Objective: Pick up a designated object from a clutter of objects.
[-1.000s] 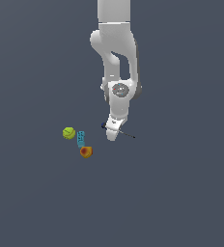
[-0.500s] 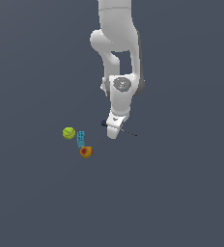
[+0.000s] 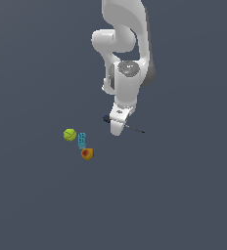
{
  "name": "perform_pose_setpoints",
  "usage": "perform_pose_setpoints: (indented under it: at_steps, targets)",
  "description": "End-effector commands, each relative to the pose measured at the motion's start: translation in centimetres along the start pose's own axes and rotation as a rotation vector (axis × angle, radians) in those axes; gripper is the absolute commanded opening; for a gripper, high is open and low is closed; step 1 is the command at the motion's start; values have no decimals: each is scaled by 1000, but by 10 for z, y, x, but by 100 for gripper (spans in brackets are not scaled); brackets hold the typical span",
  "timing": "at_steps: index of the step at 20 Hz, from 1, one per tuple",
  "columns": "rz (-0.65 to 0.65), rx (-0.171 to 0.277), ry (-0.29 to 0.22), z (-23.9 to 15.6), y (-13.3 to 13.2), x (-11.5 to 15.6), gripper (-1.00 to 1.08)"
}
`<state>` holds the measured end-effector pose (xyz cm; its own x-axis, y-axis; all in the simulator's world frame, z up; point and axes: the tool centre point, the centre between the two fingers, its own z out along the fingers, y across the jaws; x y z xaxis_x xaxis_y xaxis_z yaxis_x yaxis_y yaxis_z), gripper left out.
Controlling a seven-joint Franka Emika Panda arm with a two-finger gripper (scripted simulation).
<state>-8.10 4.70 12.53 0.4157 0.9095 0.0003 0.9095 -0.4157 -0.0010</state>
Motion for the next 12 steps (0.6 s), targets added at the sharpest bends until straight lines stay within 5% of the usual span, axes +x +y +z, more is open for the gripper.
perform_pose_setpoints:
  at_steps: [1, 12]
  targets:
    - [0, 0, 1, -22, 4, 5, -100]
    - [-1, 1, 1, -121, 26, 29, -100]
